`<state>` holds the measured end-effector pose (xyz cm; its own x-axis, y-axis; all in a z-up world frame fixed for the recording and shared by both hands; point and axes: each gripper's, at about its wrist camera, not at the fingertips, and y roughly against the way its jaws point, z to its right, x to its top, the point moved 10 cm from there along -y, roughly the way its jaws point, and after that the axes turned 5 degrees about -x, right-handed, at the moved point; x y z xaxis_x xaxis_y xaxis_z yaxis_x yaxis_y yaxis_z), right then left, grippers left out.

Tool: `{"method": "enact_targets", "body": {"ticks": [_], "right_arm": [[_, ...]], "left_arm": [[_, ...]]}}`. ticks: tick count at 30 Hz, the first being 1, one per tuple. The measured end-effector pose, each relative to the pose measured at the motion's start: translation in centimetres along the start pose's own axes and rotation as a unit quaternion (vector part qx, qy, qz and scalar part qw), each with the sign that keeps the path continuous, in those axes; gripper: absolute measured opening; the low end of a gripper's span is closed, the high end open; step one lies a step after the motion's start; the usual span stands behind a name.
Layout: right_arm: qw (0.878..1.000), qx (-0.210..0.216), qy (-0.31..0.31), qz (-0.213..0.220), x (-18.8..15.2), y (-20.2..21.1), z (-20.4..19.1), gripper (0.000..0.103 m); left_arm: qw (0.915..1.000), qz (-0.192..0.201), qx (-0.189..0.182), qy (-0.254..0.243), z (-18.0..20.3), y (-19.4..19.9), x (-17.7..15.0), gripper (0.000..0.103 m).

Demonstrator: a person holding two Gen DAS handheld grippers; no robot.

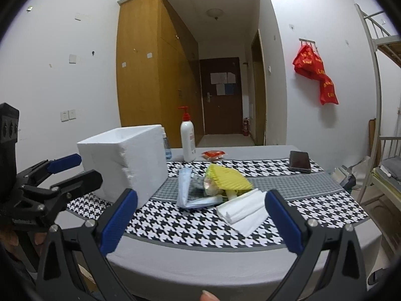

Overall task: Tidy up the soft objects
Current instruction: 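Move both tools toward the blue mask and white tissues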

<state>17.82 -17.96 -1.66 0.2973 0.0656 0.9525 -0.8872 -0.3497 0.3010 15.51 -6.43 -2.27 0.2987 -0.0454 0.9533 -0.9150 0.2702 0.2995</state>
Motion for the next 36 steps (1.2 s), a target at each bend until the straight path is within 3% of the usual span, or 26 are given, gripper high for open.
{"method": "enact_targets", "body": {"ticks": [15, 36], "right_arm": [[0.998, -0.028, -0.019, -0.047, -1.7, -3.5, 4.2, 0.103], [0.991, -0.073, -0.037, -0.108, -4.1, -8.0, 9.5, 0.103]], "left_arm": [[0.9970, -0.069, -0.036, -0.005, 1.9, -6.3, -1.3, 0.102], [0.9874, -0.156, 0.001, 0.023, -0.3, -13.9, -3.5, 0.102]]}}
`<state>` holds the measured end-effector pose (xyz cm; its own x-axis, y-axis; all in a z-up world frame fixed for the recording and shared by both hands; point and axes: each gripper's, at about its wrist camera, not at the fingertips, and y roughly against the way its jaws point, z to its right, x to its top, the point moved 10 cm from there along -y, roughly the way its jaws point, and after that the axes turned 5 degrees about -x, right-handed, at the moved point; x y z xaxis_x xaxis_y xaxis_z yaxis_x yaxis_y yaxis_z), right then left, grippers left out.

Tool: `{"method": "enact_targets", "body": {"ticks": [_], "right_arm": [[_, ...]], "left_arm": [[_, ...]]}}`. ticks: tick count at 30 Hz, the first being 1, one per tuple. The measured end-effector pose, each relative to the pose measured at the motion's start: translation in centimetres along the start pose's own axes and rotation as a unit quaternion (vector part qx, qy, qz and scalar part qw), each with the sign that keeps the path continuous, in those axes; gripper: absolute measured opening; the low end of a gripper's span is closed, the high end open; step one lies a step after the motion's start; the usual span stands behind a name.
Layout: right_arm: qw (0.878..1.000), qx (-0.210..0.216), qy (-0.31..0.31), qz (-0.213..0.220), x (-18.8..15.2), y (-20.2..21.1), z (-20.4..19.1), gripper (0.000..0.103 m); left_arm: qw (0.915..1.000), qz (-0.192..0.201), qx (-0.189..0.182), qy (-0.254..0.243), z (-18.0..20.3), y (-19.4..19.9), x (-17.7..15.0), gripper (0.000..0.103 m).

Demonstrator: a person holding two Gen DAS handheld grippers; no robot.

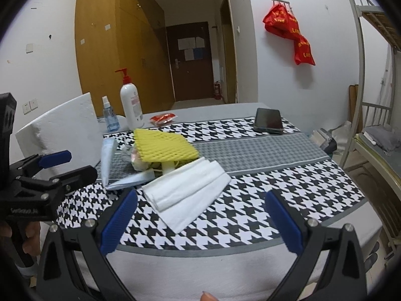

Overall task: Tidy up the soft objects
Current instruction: 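Move both tools toward the blue mask and white tissues, then grasp the blue mask with the left gripper while the right gripper grasps the white tissue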

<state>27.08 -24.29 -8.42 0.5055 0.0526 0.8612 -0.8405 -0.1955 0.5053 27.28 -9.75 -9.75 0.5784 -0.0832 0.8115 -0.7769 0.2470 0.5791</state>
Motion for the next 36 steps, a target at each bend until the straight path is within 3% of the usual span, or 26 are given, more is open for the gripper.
{"method": "enact_targets", "body": {"ticks": [14, 25, 30, 33, 35, 36], "right_arm": [[0.999, 0.020, 0.006, -0.036, -0.7, -3.1, -1.0, 0.103], [0.997, 0.040, 0.015, -0.060, -1.0, -5.4, -2.0, 0.103], [0.997, 0.047, 0.017, -0.066, -0.9, -5.7, -2.2, 0.103], [0.996, 0.051, 0.018, -0.069, -0.9, -5.8, -2.3, 0.103], [0.996, 0.052, 0.022, -0.072, -0.9, -6.0, -2.4, 0.103], [0.995, 0.053, 0.024, -0.075, -0.9, -6.0, -2.5, 0.103]], "left_arm": [[0.9967, -0.069, 0.017, 0.039, -2.4, -4.5, -1.7, 0.088], [0.9937, -0.098, 0.024, 0.049, -3.0, -5.8, -2.4, 0.075], [0.9928, -0.107, 0.018, 0.050, -2.7, -6.1, -2.6, 0.062], [0.9925, -0.110, 0.019, 0.050, -2.7, -6.1, -2.7, 0.051], [0.9926, -0.111, 0.017, 0.046, -2.6, -6.0, -2.8, 0.038], [0.9926, -0.111, 0.016, 0.047, -2.7, -6.0, -2.9, 0.038]]}}
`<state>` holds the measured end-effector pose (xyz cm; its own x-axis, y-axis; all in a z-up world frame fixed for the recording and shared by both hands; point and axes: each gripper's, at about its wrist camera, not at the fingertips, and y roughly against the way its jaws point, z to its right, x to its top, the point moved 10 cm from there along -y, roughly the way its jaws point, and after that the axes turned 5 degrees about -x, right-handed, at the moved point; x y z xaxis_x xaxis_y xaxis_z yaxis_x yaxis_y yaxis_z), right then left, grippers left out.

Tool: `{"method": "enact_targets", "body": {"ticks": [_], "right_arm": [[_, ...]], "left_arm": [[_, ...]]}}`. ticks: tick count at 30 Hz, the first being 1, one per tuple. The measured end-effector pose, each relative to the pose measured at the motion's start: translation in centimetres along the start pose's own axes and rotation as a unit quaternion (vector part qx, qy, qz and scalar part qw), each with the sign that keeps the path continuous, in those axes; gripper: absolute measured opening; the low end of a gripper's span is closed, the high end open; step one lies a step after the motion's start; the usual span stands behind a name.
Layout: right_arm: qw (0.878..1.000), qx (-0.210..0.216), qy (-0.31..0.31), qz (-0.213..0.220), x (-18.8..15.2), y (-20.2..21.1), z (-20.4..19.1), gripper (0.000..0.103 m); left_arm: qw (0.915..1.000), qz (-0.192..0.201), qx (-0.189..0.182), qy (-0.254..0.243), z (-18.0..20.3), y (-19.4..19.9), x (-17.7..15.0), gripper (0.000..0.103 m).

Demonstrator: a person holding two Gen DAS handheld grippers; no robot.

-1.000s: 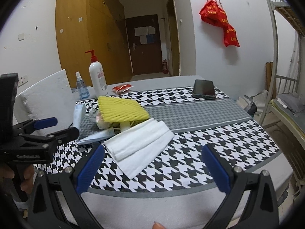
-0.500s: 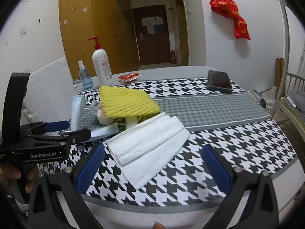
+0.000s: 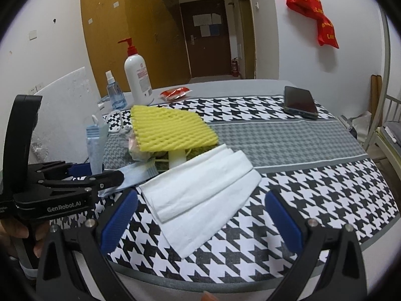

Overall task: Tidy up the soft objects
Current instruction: 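Grasp the blue mask with the left gripper while the right gripper grasps the white tissue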

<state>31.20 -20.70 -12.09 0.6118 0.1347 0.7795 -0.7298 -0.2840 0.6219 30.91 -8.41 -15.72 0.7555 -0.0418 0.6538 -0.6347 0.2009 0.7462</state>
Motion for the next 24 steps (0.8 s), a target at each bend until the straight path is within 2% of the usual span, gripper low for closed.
{"method": "enact_targets", "body": {"ticks": [5, 13, 18, 24], "right_arm": [[1.000, 0.004, 0.011, -0.014, 0.2, -0.6, -0.5, 0.103], [0.998, 0.002, 0.045, -0.032, 0.2, -1.6, -1.8, 0.101], [0.997, -0.007, 0.063, -0.052, -0.4, -2.4, -2.2, 0.072], [0.995, -0.024, 0.062, -0.073, -1.0, -3.3, -1.5, 0.061]], "left_arm": [[0.9999, 0.003, -0.011, 0.007, -0.4, 0.3, -0.1, 0.027], [0.9996, 0.007, -0.022, 0.016, -0.5, 0.5, -0.3, 0.027], [0.9996, 0.007, -0.025, 0.015, -0.5, 0.5, -0.2, 0.027], [0.9996, 0.006, -0.024, 0.013, -0.6, 0.5, -0.3, 0.027]]}}
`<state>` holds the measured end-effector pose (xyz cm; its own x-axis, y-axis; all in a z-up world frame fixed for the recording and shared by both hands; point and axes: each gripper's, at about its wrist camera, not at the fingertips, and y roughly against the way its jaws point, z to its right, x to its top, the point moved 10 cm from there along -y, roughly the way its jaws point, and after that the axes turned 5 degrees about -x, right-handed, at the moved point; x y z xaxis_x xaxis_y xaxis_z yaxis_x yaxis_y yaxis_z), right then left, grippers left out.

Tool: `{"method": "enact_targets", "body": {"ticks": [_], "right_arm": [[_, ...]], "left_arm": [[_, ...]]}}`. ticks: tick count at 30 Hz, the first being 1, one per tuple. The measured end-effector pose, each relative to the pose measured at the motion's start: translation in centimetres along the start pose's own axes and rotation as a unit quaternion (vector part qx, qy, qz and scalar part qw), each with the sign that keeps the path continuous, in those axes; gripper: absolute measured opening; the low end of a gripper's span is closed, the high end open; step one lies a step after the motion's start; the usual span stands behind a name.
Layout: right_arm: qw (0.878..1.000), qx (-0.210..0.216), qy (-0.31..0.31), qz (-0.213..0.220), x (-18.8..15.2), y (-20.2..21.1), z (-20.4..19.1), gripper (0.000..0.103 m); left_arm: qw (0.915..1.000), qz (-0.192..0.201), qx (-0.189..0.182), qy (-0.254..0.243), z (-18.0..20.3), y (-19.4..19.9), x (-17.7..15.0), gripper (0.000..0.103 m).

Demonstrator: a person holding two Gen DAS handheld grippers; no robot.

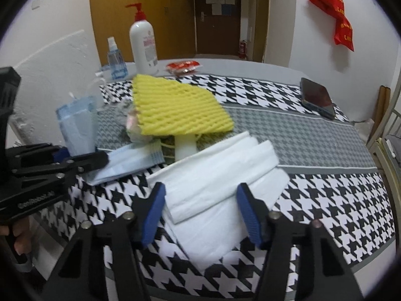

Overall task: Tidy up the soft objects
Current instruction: 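Grasp the blue mask with the left gripper while the right gripper grasps the white tissue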

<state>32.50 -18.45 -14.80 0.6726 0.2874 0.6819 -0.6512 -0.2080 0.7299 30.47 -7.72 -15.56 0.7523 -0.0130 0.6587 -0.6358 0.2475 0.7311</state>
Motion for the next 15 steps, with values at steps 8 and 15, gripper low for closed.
{"method": "enact_targets", "body": {"ticks": [8, 15], "right_arm": [[1.000, -0.012, 0.005, -0.003, -0.4, 0.3, 0.3, 0.036], [1.000, -0.006, -0.022, 0.000, -0.4, 0.5, 1.3, 0.014]], "left_arm": [[1.0000, 0.000, -0.002, 0.001, 0.0, 0.0, 0.0, 0.027], [0.9998, 0.019, -0.005, -0.006, 0.4, 1.2, 0.5, 0.027]]}}
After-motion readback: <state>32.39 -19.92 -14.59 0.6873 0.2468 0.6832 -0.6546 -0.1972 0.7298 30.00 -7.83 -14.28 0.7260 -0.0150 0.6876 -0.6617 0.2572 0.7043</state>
